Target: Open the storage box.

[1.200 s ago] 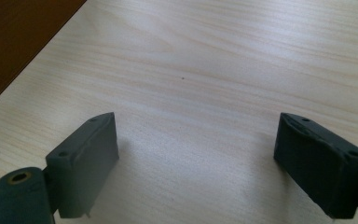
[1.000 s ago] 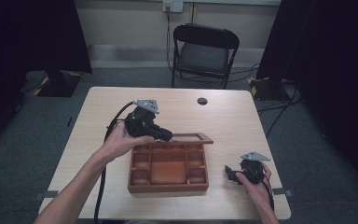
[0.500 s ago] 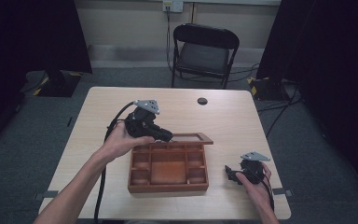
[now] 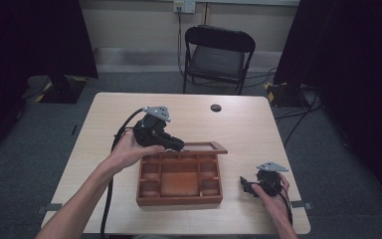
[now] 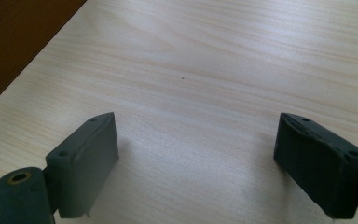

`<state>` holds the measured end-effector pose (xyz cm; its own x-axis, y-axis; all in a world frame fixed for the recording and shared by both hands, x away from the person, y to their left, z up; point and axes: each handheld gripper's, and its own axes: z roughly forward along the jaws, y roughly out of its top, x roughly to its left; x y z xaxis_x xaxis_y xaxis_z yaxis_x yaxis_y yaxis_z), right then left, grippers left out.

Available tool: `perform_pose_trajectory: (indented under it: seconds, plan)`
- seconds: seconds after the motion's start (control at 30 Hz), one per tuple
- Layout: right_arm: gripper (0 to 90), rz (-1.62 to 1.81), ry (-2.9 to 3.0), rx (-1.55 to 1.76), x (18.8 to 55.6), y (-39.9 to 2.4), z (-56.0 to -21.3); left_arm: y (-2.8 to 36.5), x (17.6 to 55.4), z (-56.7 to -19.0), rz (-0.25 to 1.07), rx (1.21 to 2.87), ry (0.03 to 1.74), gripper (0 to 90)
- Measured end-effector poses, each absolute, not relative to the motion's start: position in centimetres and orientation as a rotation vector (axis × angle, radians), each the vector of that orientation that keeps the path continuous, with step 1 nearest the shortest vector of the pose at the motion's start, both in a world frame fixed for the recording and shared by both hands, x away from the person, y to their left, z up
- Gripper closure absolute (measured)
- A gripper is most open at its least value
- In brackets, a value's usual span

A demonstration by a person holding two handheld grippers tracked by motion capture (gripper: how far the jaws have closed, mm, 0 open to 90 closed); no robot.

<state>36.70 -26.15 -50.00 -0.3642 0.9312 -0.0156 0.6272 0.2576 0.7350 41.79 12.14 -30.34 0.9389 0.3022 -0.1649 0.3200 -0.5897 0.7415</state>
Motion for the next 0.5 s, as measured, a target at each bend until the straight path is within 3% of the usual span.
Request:
perform_pose_trajectory:
  seconds: [0.5]
  plan:
    - [12.5,0.9,2.084,1.411,36.72,-26.15,-50.0,12.11,41.8,-30.37,-0.03,2.235,0.432,82.7]
